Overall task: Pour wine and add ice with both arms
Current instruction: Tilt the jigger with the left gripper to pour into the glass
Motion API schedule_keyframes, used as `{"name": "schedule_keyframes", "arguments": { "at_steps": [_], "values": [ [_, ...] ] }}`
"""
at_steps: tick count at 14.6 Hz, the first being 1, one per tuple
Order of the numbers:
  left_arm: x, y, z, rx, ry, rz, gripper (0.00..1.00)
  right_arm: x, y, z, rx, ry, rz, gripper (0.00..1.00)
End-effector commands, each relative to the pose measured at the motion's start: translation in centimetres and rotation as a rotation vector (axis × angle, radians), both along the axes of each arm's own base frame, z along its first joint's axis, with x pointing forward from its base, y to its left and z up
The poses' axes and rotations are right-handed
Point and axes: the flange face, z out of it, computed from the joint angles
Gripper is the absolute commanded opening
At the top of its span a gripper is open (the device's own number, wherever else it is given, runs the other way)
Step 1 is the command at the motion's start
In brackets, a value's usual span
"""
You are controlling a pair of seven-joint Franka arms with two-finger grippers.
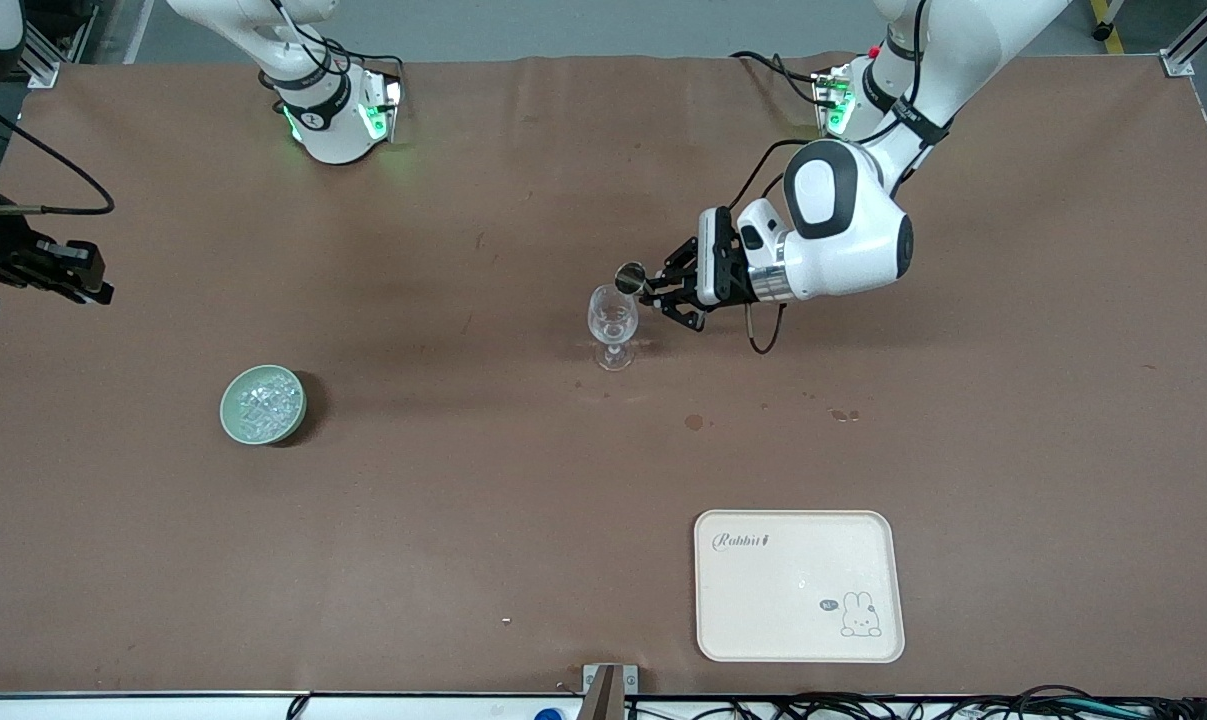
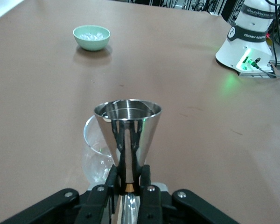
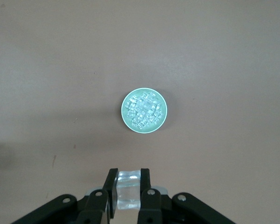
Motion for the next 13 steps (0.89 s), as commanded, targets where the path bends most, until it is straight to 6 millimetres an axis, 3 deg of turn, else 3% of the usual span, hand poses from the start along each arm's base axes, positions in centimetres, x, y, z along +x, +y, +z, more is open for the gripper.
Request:
{"name": "schedule_keyframes", "arguments": {
  "at_steps": [1,13],
  "values": [
    [-0.16,0.01,1.56,0.071,-0.01,0.011,0.0,-0.54,0.33,0.28,0.003,-0.02,0.008,0.09],
    [-0.29,-0.41,1.48,0.085,0.022,0.024,0.0,-0.29,0.71,0.36,0.015,-0.038,0.011,0.09]
  ]
}}
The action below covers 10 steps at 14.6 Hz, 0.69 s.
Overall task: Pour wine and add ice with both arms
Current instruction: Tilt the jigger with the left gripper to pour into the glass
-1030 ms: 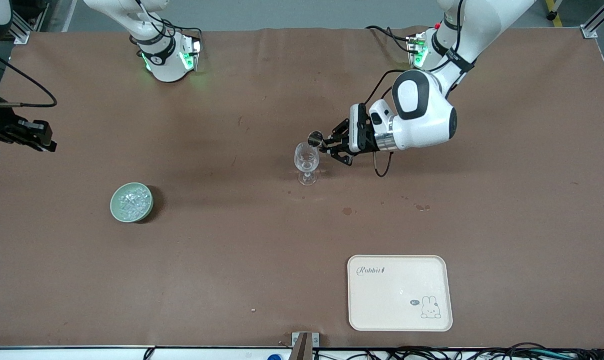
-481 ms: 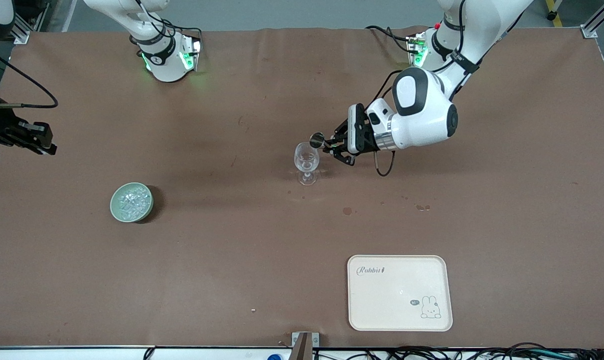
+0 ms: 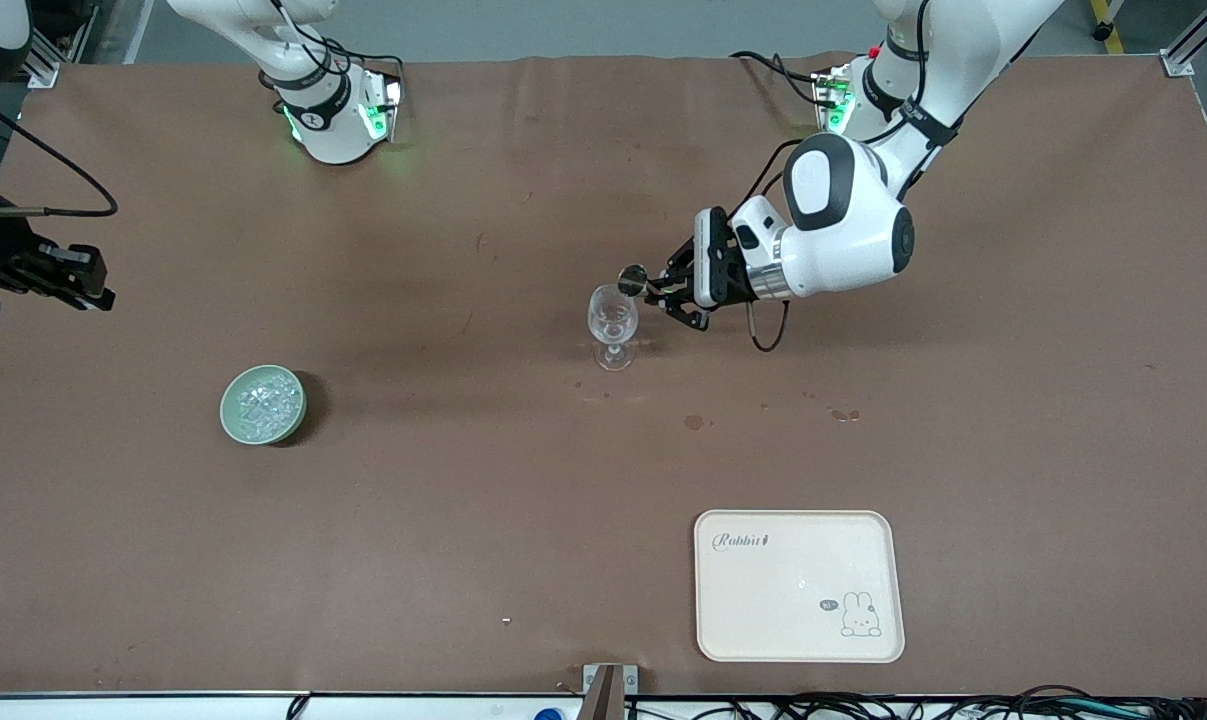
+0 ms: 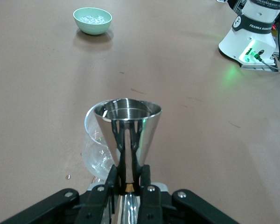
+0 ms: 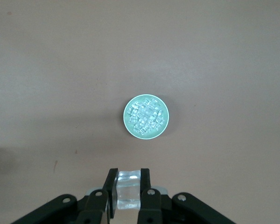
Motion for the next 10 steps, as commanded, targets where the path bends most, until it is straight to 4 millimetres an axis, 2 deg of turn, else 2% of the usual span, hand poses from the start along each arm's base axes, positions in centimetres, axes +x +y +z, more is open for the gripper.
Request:
{"name": "schedule_keyframes", "arguments": {
  "at_steps": [1,10],
  "values": [
    [-0.39,-0.4,0.7,0.023,-0.006,0.005,0.0,-0.61,0.25,0.13,0.015,-0.009,0.002,0.09],
    [-0.25,-0.91,1.08,0.117,0.016,0.006,0.0,-0.65,0.35,0.29,0.017,-0.012,0.004,0.09]
  ]
}}
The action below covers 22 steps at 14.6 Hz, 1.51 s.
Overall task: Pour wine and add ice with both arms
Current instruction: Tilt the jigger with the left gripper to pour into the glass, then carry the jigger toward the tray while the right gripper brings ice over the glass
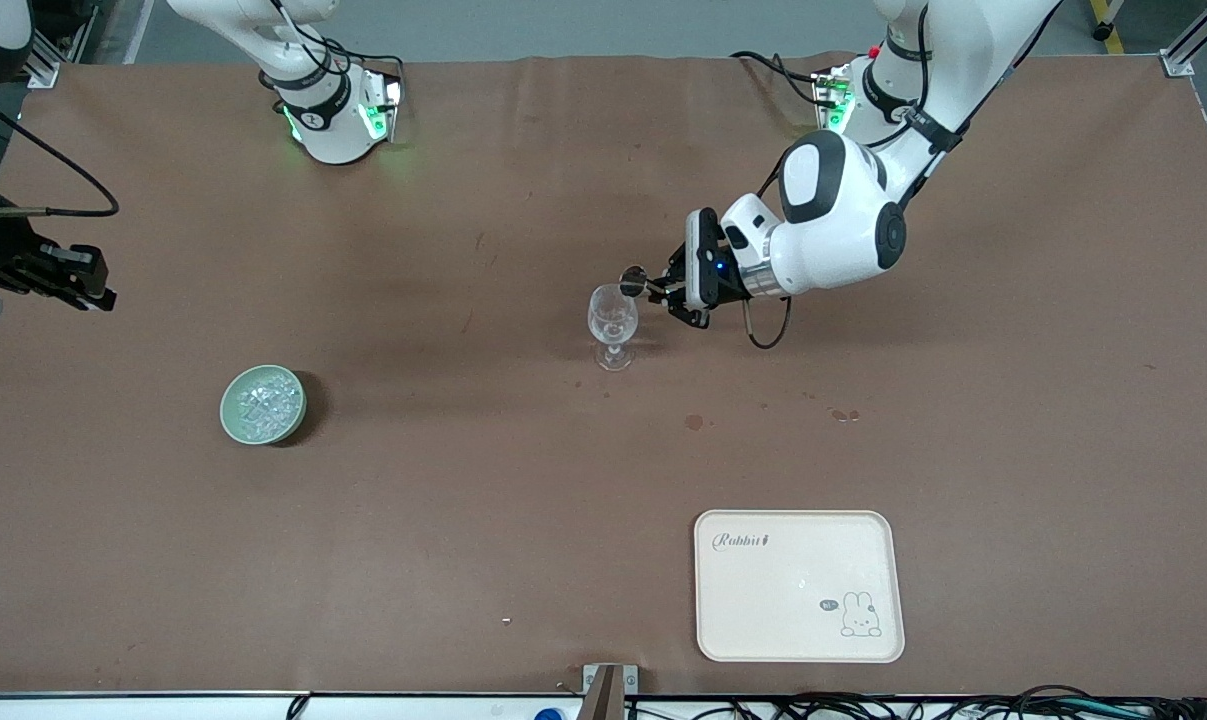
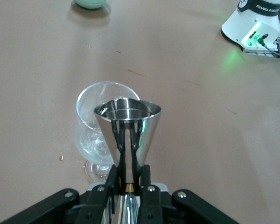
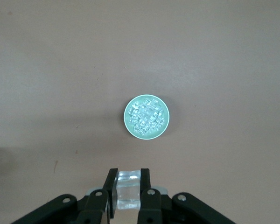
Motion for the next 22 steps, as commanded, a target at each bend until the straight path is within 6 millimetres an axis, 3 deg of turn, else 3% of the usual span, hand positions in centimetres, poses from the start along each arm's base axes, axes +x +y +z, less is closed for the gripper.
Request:
{"name": "schedule_keyframes", "arguments": {
  "at_steps": [1,7,14,18,21,22],
  "values": [
    [0.1,-0.3,0.9,0.012,-0.018,0.009,0.0,-0.7,0.2,0.4,0.016,-0.01,0.002,0.09],
    [1.5,1.6,0.4,-0.013,-0.062,-0.015,0.0,-0.9,0.4,0.3,0.016,-0.003,0.007,0.08],
    [2.1,0.9,1.2,-0.132,-0.073,-0.001,0.0,-0.9,4.9,0.4,0.015,-0.01,0.077,0.07],
    [5.7,4.3,2.2,-0.218,-0.107,-0.029,0.0,-1.1,9.1,0.3,0.017,-0.021,0.148,0.06],
    [9.8,8.8,2.7,-0.286,-0.15,0.002,0.0,-0.9,14.7,-0.5,0.024,-0.052,0.184,0.07],
    [11.3,10.1,2.9,-0.318,-0.157,0.017,0.0,-1.0,17.5,-1.3,0.028,-0.052,0.193,0.07]
  ]
}}
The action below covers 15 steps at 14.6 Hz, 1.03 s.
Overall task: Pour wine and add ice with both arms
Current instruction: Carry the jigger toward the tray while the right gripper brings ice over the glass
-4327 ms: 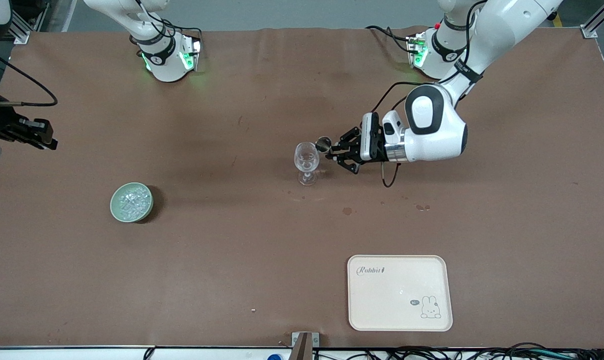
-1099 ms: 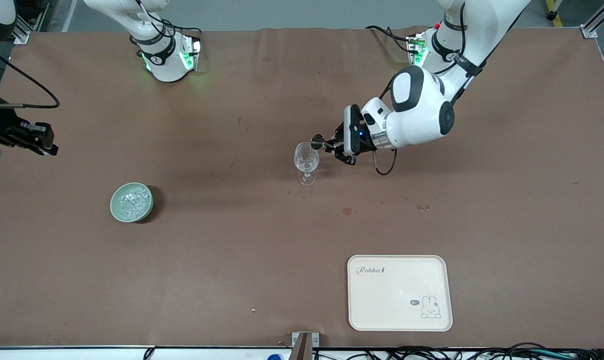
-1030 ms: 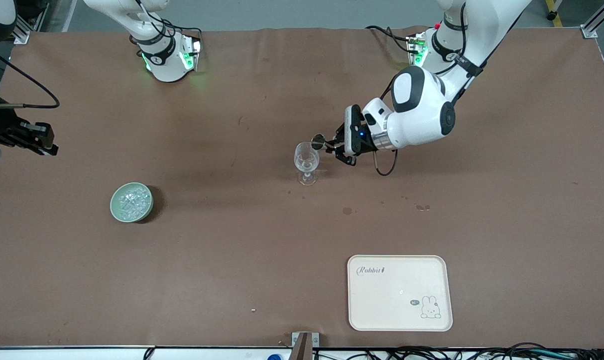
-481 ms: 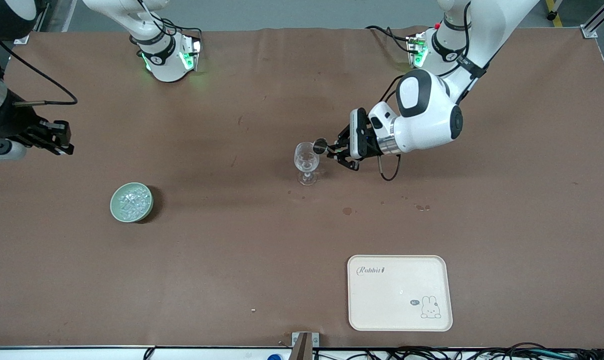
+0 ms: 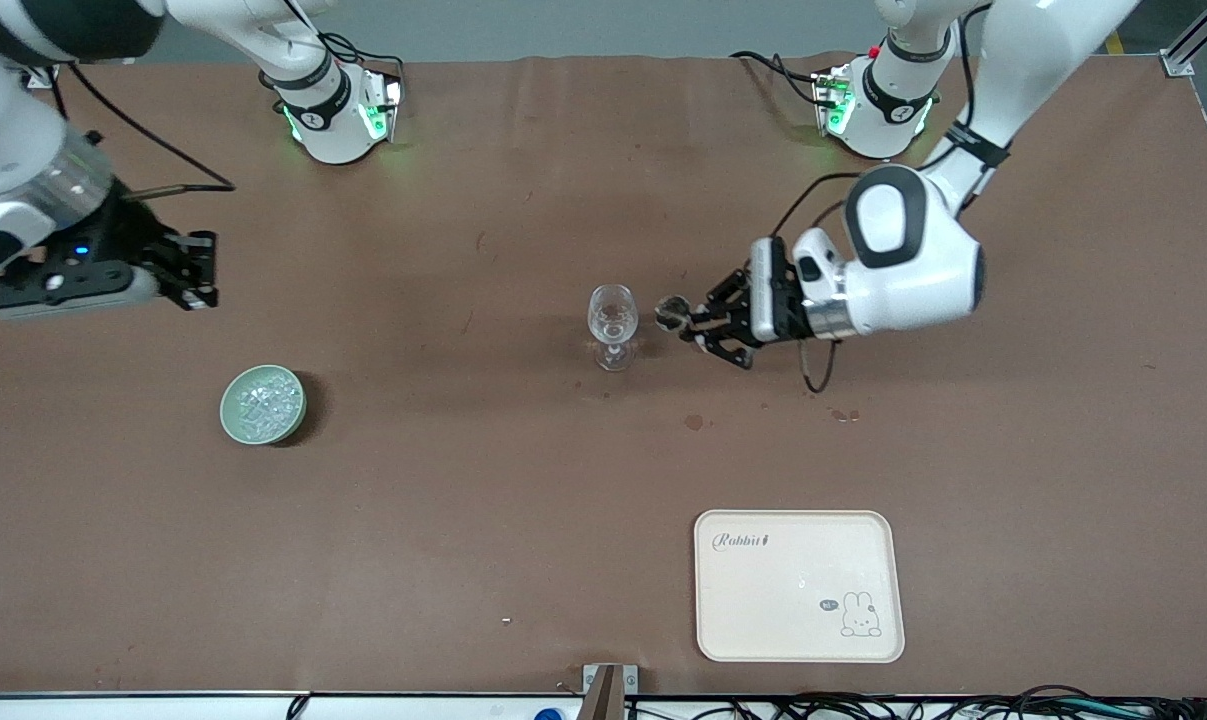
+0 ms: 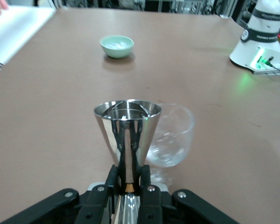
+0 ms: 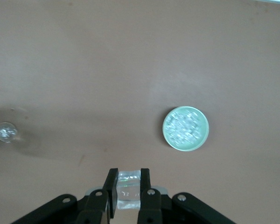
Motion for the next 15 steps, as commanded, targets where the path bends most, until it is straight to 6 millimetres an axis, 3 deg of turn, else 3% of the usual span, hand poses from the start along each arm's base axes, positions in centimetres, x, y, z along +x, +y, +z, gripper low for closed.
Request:
{"name": "schedule_keyframes", "arguments": {
  "at_steps": [1,6,8,11,15],
  "values": [
    [4.4,3.5,0.6,-0.115,-0.018,0.036,0.0,-0.7,6.6,-1.7,0.021,-0.009,0.01,0.07],
    [10.6,9.7,0.0,-0.228,-0.044,0.137,0.01,-2.8,20.8,-7.3,0.041,0.007,-0.085,0.06],
    [11.2,11.7,-0.7,-0.219,-0.052,0.157,0.01,-4.1,25.3,-9.2,0.034,0.029,-0.128,0.06],
    [12.5,14.4,-2.5,-0.226,-0.087,0.18,0.01,-6.1,30.4,-10.9,0.028,0.04,-0.193,0.06],
    [13.2,18.0,-6.1,-0.255,-0.093,0.218,0.01,-7.3,34.8,-13.6,0.046,0.031,-0.186,0.06]
  ]
}}
